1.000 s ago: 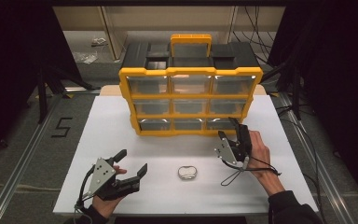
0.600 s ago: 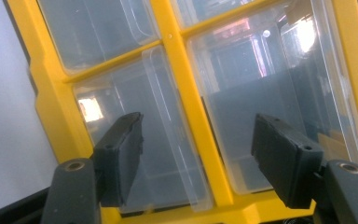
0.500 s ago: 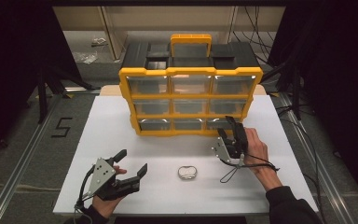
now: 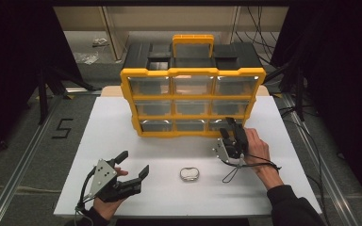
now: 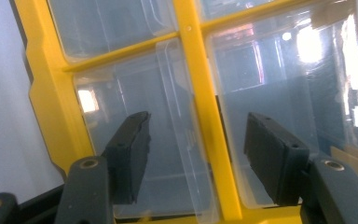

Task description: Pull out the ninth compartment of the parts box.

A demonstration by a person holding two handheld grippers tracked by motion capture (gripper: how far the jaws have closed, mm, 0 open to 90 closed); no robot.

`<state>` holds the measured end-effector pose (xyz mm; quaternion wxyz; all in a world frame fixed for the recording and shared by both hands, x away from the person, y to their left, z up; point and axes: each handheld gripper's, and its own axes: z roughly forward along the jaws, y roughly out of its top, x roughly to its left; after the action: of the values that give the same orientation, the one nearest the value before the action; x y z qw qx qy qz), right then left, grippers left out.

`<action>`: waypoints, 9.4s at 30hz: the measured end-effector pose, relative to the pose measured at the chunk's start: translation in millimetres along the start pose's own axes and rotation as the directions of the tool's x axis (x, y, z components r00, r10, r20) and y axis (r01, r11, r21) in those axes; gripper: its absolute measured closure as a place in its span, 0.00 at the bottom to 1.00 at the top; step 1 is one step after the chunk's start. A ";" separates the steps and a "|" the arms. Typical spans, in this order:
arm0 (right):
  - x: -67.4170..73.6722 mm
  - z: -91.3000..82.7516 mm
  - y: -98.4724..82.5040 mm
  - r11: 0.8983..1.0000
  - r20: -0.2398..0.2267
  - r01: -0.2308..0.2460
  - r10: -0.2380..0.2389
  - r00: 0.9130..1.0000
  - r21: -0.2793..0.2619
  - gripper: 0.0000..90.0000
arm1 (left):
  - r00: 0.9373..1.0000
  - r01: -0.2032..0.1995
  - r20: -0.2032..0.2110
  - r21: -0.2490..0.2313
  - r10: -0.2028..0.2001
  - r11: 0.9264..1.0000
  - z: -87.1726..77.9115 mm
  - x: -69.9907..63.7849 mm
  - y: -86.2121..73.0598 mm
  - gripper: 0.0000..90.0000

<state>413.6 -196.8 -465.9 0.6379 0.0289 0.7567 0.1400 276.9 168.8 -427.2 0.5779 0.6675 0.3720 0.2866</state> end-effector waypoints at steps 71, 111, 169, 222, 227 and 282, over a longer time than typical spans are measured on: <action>9.3 11.0 -2.3 0.969 0.059 0.247 -0.247 0.967 0.013 0.85 | 1.000 0.002 0.007 -0.004 -0.002 1.000 -0.9 1.1 0.8 0.18; 11.1 -17.4 -2.1 0.964 0.016 0.264 -0.264 0.964 -0.010 0.87 | 1.000 -0.005 0.007 -0.005 0.005 1.000 -1.1 0.4 0.7 0.18; 14.5 -47.5 -0.1 0.956 -0.005 0.290 -0.290 0.957 -0.042 0.87 | 1.000 -0.012 0.007 -0.001 0.012 1.000 -0.6 -0.4 0.4 0.18; 6.6 -51.3 -5.2 0.969 -0.073 0.245 -0.246 0.967 -0.018 0.77 | 1.000 -0.014 0.007 0.003 0.014 1.000 -0.4 -0.8 -0.1 0.18; 5.0 -51.0 -4.2 0.967 -0.066 0.252 -0.253 0.965 -0.027 0.85 | 1.000 -0.015 0.007 0.003 0.015 1.000 -1.0 -0.9 -0.1 0.18; 8.9 -77.8 -7.2 0.949 -0.075 0.307 -0.312 0.947 -0.067 0.85 | 1.000 -0.016 0.008 0.003 0.016 1.000 -0.4 -1.0 0.2 0.18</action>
<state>337.2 -215.3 -464.8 0.6200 -0.1136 0.7740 0.0600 276.1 168.2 -426.9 0.5760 0.6724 0.3649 0.2880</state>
